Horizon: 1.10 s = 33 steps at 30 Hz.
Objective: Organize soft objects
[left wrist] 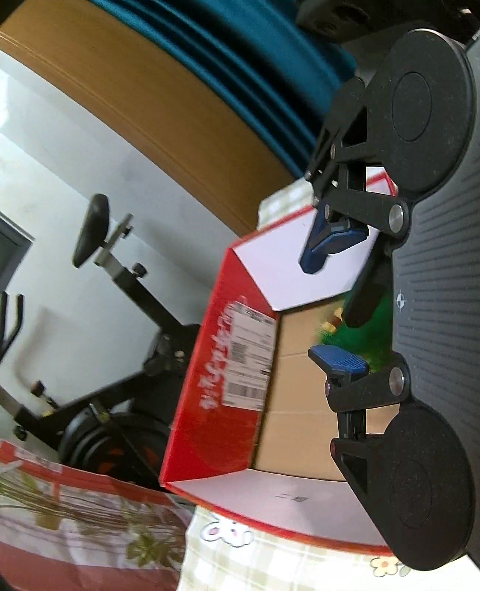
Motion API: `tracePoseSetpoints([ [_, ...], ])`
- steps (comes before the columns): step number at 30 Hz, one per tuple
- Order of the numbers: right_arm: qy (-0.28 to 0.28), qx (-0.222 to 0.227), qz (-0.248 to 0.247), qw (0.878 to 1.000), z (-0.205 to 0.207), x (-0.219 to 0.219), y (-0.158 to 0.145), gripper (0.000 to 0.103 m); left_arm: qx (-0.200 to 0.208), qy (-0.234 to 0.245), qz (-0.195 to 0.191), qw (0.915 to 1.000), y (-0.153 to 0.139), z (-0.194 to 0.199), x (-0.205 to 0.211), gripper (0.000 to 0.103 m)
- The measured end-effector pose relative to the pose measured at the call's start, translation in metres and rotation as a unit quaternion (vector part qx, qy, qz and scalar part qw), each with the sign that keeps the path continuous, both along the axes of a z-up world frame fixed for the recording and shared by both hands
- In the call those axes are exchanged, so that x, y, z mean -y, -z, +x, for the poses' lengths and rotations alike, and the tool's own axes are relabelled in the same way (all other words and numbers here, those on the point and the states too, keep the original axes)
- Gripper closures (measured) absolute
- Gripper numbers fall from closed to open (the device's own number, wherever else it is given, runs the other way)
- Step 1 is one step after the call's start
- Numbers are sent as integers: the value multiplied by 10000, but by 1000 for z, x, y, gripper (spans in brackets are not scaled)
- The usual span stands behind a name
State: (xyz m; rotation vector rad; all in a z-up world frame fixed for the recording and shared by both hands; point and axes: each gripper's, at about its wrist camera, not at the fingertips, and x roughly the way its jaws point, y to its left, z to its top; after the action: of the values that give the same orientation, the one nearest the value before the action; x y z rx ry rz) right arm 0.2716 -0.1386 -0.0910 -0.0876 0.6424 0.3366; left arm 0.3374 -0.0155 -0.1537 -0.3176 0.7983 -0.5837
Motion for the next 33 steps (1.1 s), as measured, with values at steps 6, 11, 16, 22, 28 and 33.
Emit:
tracePoseSetpoints([
  [6, 139, -242, 30, 9996, -6, 8, 1, 48, -111, -130, 126, 9998, 1, -3, -8, 45],
  [11, 71, -270, -90, 9996, -23, 15, -10, 44, -5, -150, 368, 9992, -7, -19, -16, 45],
  [16, 254, -280, -39, 9993, -50, 26, -15, 43, 8, -100, 514, 9986, -7, -41, -25, 45],
  [22, 499, -347, -28, 9982, -87, 31, -3, 43, -29, 75, 585, 9983, 1, -68, -23, 45],
  [28, 669, -625, -31, 9958, -119, 28, 22, 43, -206, 123, 665, 9975, 16, -86, -19, 45],
  [33, 720, -719, 112, 9947, -144, 29, 41, 43, -438, 142, 600, 9971, 31, -93, -20, 45],
])
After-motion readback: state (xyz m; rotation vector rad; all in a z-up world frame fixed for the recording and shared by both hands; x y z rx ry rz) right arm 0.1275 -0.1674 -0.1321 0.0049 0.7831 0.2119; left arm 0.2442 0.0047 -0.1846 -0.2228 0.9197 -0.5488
